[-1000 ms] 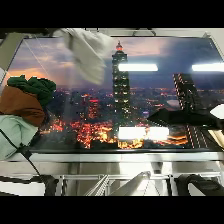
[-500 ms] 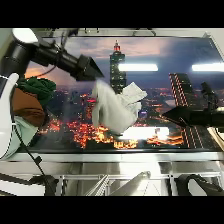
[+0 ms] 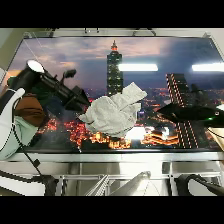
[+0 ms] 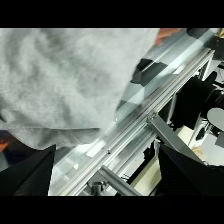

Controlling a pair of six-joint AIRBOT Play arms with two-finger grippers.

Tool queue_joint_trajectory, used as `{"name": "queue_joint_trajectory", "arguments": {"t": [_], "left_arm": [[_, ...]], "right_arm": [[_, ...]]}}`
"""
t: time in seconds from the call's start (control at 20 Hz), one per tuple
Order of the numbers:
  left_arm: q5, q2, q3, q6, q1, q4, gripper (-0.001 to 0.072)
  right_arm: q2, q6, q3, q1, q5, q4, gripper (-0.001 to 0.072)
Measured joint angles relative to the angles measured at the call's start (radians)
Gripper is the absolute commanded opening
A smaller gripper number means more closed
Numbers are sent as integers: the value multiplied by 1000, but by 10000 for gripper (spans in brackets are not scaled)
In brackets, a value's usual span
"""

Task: Fold the shirts.

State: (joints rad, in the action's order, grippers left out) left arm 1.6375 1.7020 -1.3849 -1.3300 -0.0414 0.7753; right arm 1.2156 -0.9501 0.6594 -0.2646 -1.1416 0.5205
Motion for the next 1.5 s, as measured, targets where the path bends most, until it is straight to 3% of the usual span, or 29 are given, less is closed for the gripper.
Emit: {"name": "queue_joint_trajectory", "arguments": {"t": [0.4,0.45,0.5,0.55,0.6,0.75,0.95,1.25,1.5], "left_arm": [[-258,35,231,65,2,7,695],[-262,48,238,71,1,-6,650],[-268,62,243,76,0,-18,407],[-284,76,248,89,-2,-21,196],[-299,93,251,105,-1,-37,20],[-318,116,224,169,8,-128,3],[-185,51,101,208,26,-258,3],[-41,-275,-135,165,47,-316,4],[-20,-580,-338,141,49,-282,22]], "right_arm": [[335,16,121,343,103,-71,561],[356,16,132,373,105,-86,375],[371,16,142,397,120,-87,125],[386,16,150,415,135,-85,15],[393,17,161,428,134,-105,17],[393,40,200,438,84,-148,16],[283,54,261,386,-82,-182,16],[-157,55,380,178,-240,-346,17],[-505,58,486,20,-232,-462,17]]}}
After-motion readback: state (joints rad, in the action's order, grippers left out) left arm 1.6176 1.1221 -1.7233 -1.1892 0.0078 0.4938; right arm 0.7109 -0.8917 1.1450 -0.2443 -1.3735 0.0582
